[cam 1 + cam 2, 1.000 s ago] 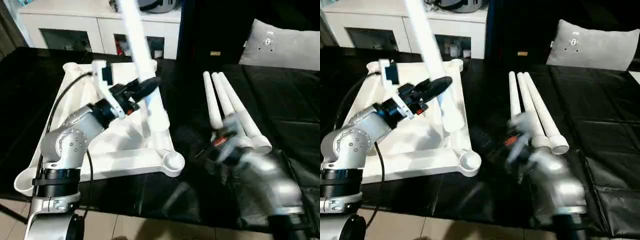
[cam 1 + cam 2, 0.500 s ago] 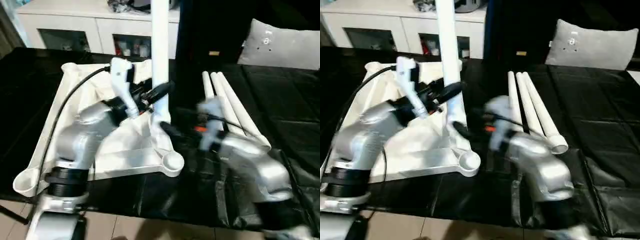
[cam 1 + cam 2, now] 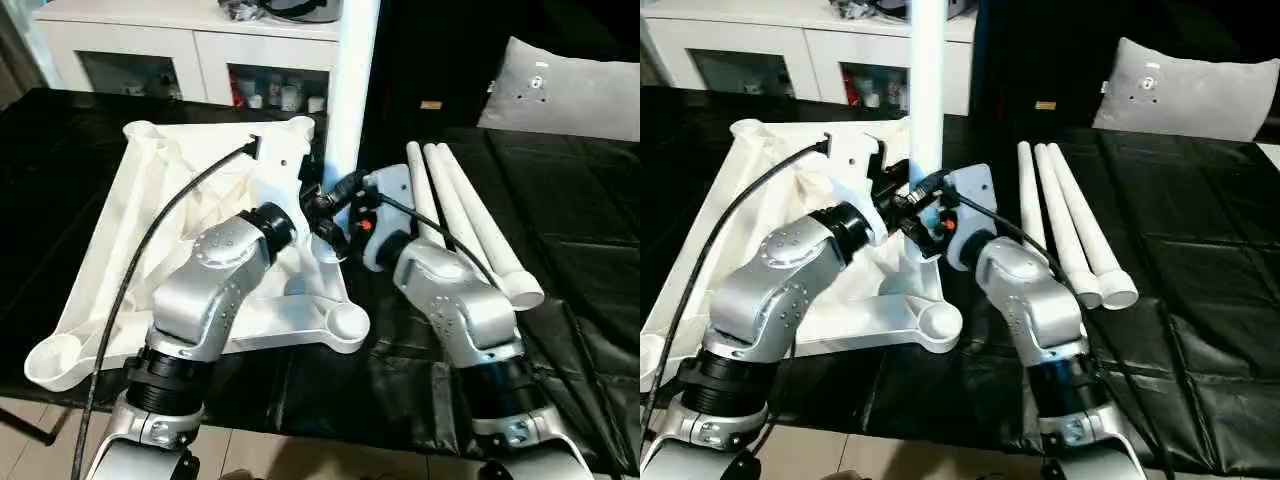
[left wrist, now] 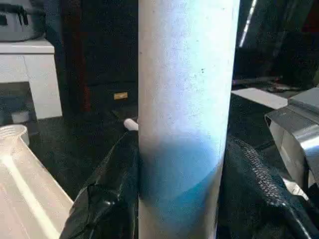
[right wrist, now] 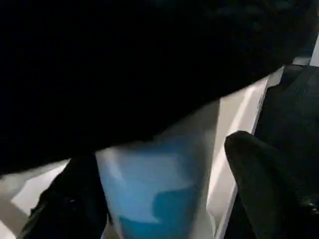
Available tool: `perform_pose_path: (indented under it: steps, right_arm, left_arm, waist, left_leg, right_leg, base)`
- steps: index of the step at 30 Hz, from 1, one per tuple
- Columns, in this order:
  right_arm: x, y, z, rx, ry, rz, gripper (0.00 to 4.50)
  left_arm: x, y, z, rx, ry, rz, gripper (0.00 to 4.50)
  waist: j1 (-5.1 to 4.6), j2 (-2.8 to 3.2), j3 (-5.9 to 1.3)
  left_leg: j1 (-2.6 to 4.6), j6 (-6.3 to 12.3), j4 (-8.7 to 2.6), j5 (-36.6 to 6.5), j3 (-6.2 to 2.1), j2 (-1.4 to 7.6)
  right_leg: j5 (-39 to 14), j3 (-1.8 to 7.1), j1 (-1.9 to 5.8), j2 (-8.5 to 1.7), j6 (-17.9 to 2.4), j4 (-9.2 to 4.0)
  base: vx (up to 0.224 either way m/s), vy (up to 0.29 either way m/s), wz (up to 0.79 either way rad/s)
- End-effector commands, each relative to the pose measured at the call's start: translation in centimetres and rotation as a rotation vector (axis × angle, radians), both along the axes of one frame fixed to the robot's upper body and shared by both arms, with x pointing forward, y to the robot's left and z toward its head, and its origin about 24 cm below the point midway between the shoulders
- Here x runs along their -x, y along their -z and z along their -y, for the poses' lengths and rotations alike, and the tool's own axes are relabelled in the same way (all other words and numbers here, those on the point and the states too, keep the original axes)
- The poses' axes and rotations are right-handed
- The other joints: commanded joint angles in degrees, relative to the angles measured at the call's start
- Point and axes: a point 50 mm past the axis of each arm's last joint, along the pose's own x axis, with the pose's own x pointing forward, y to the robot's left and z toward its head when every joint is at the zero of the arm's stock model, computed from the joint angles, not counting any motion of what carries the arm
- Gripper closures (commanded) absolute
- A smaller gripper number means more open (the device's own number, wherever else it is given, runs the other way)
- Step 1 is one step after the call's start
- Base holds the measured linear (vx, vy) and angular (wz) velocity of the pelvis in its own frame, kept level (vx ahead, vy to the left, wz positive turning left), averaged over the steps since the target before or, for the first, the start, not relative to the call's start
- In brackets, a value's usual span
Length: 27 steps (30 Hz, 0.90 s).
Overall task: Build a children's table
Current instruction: Insert table leg to table base
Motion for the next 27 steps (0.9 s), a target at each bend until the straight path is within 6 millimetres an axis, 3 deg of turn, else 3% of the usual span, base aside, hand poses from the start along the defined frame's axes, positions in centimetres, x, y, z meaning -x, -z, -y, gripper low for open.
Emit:
perform_pose_path:
  steps: [1,14,23,25,27]
  right_arm:
    - [-0.50,-0.67,0.57,-0.024,0.024,0.021,1.20]
    - [-0.32,-0.11,0.20,-0.048,-0.006,-0.037,2.29]
    - [-0.28,-0.32,-0.20,-0.078,-0.028,-0.052,2.55]
    - [-0.31,-0.35,-0.24,-0.080,-0.029,-0.052,2.55]
    - [-0.35,-0.49,-0.24,-0.090,-0.043,-0.047,2.55]
  left_arm:
    - [0.47,-0.57,0.48,-0.013,0.028,0.042,2.57]
    - [0.20,-0.63,0.20,-0.035,-0.007,0.065,2.57]
    - [-0.03,-0.63,-0.13,-0.019,-0.039,0.038,2.57]
    - [-0.03,-0.66,-0.16,-0.008,-0.041,0.033,2.01]
    - [0.12,-0.78,-0.18,0.022,-0.015,0.015,1.87]
  waist:
    - [0.10,-0.42,-4.17]
    - [0.11,-0.18,-4.32]
    - [0.15,-0.25,-4.30]
    - [0.14,-0.24,-4.33]
    - [0.20,-0.29,-4.35]
  left_leg:
    - [0.10,0.57,-3.53,-3.37,-0.48,2.27]
    - [0.13,0.53,-3.41,-2.87,-0.52,2.23]
    - [0.13,0.38,-3.42,-2.99,-0.52,2.23]
    - [0.13,0.36,-3.37,-2.77,-0.50,2.22]
    - [0.06,0.52,-3.34,-2.49,-0.50,2.15]
  right_leg:
    - [-6.94,2.70,3.61,-4.07,-9.11,-3.41]
    - [-4.98,2.67,3.65,-3.96,-9.84,-3.18]
    - [-5.77,2.69,3.66,-4.01,-9.74,-3.21]
    - [-5.30,2.67,3.67,-4.01,-9.96,-3.17]
    - [-4.90,2.68,3.72,-4.01,-10.16,-3.11]
  base:
    - [0.000,0.000,0.00]
    - [0.000,0.000,0.00]
    - [0.000,0.000,0.00]
    - [0.000,0.000,0.00]
    - [0.000,0.000,0.00]
